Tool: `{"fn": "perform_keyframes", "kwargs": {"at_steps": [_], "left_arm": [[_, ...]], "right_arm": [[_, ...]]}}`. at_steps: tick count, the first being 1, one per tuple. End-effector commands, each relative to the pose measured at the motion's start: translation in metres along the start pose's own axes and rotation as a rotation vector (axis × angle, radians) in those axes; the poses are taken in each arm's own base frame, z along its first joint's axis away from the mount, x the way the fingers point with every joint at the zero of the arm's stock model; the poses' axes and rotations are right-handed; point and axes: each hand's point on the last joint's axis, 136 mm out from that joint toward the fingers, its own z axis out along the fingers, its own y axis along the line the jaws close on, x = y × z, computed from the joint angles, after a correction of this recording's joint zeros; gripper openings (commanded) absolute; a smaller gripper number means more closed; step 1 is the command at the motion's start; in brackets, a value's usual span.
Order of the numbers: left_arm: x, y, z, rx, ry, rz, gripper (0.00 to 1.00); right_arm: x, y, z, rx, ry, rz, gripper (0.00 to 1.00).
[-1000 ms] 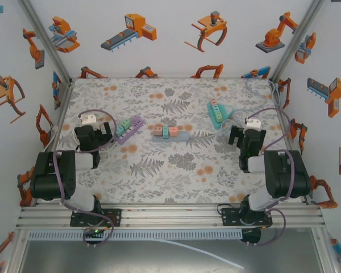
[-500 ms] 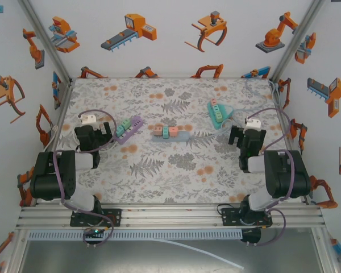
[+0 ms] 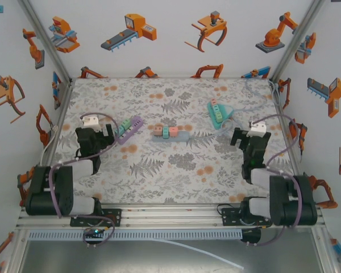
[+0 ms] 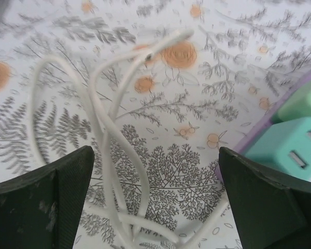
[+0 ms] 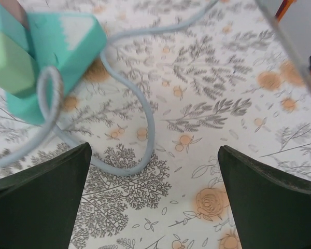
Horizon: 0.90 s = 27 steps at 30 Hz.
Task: Pull the plug off the socket
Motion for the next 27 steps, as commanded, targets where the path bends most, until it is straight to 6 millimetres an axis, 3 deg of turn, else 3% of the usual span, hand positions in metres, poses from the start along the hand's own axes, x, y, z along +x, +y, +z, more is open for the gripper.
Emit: {"fn": "perform_keyframes", "kwargs": {"at_steps": [1,4,7,11,14,19,22,27], "left_arm": [[-0.028,0.012,-0.026,-0.079,-0.049,-0.028,0.97],[-0.051,0.018,-0.057,-0.109,-0.091,-0.149,0.97],[-0.064,0.021,-0.084,-0.097,-0.073,-0.384,0.97],[-0.087,-0.014,-0.108,0.095,-0.073,-0.561,0.97],[-0.098,-0.048,-0.120,0.219,-0.001,-0.614,0.97],[-0.090,-0.119,-0.132,0.447,0.194,-0.534,0.97],[-0.079,-0.144,-0.143,0.498,0.218,-0.434,0.97],[-0.061,-0.153,-0.155,0.501,0.231,-0.336,0.97]], "right_arm": [[-0.041,0.003,-0.019,-0.045,-0.106,0.078,0.98],[-0.072,0.029,-0.032,-0.202,-0.138,0.093,0.95],[-0.100,0.063,-0.041,-0.375,-0.130,0.067,0.94],[-0.120,0.133,-0.062,-0.685,-0.106,-0.127,0.94],[-0.110,0.187,-0.079,-0.889,-0.079,-0.349,0.94],[-0.058,0.262,-0.111,-1.297,0.027,-0.690,0.95],[-0.026,0.286,-0.110,-1.433,0.166,-0.784,0.94],[0.014,0.306,-0.080,-1.483,0.327,-0.862,0.92]]}}
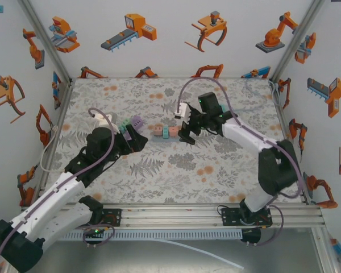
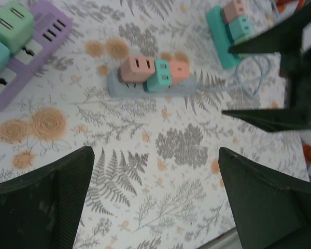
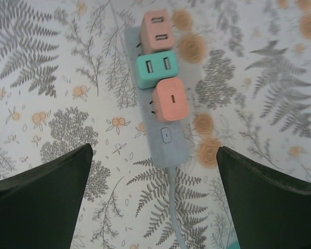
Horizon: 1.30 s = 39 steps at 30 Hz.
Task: Pull the plug off the socket
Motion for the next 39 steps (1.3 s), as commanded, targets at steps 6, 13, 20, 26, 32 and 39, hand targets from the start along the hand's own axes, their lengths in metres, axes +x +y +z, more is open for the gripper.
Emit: {"fn": "perform_keyframes", "kwargs": {"at_steps": [6,13,20,26,32,39], "left_arm": [[0.014,0.011,-0.014,-0.060,0.048,0.129,0.97],[0.010,0.019,-0.021,-0.100,0.027,0.157,0.97],[0.008,0.026,-0.021,-0.145,0.026,0.130,0.97],[0.011,0.027,-0.022,-0.141,0.027,0.103,0.97],[0.013,0.031,-0.023,-0.155,0.030,0.103,0.97],[0.014,0.025,-0.015,-0.142,0.051,0.119,0.97]], "right_arm": [[0.053,-0.012,0.051,-0.113,0.214,-0.053,0.89],[0.075,-0.008,0.078,-0.187,0.271,-0.046,0.76],[0.082,0.010,0.081,-0.243,0.332,-0.068,0.40],[0.069,0.039,0.067,-0.228,0.302,-0.073,0.28],[0.068,0.075,0.056,-0.133,0.336,0.002,0.28],[0.071,0.130,0.055,-0.115,0.320,0.067,0.26]]}}
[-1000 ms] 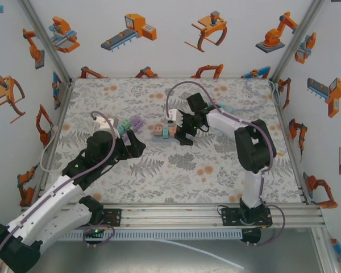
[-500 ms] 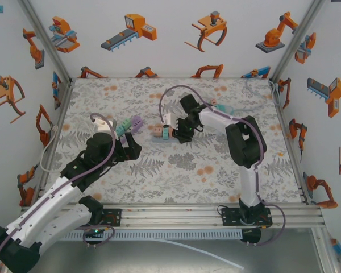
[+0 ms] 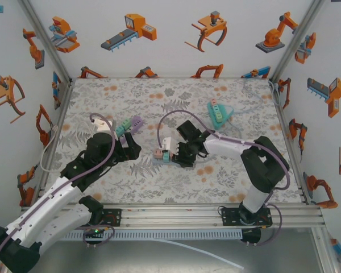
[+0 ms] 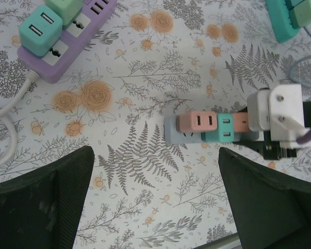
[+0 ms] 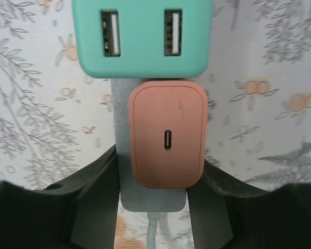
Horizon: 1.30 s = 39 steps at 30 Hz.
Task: Pull the plug off the socket
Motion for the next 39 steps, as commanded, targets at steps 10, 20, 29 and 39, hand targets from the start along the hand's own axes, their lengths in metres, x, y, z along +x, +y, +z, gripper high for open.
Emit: {"fn": "perform_keyframes", "kwargs": {"at_steps": [10,20,29,39], "left_arm": [[0.000,-0.010,0.011,0.026,0.020,0.000,0.97],[0.020,0.000,0.010,0.009,0.074,0.043,0.97],[0.044,-0.004,0.015,0.087,0.110,0.073,0.97],[0.070,-0.005,0.036,0.124,0.164,0.077,0.97]], "right_arm": [[-0.005,0.052,0.019,-0.027,-0.047,0.057,0.32],[-0.037,0.043,-0.013,0.035,-0.150,-0.069,0.52],[-0.063,0.043,-0.053,0.101,-0.291,-0.161,0.54],[-0.074,0.045,-0.051,0.084,-0.389,-0.164,0.50]]}}
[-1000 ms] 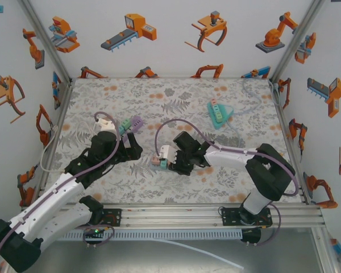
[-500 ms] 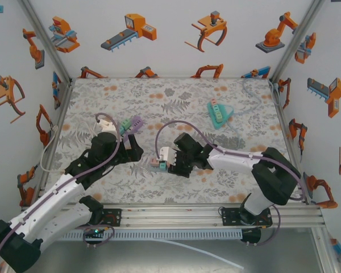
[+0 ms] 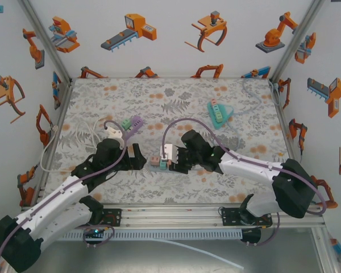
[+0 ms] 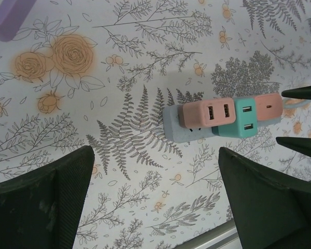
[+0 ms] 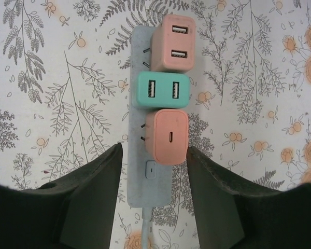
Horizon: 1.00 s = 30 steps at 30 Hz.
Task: Pull the plug off the socket
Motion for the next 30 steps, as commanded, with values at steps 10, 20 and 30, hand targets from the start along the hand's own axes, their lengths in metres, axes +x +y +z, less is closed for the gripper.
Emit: {"fn": "perform_keyframes", "kwargs": {"at_steps": [10,20,30], "left_arm": [[0.021,-0.002,0.032,0.037,0.035,0.048,0.94],[0.033,-0.008,0.048,0.062,0.080,0.070,0.84],[0.054,-0.018,0.041,0.102,0.151,0.074,0.71]], "right_arm": [[0.004,-0.005,0.032,-0.068,-0.047,0.035,0.41],[-0.004,-0.006,0.024,-0.060,-0.063,0.036,0.51],[0.002,-0.012,0.017,0.006,-0.035,0.023,0.58]]}}
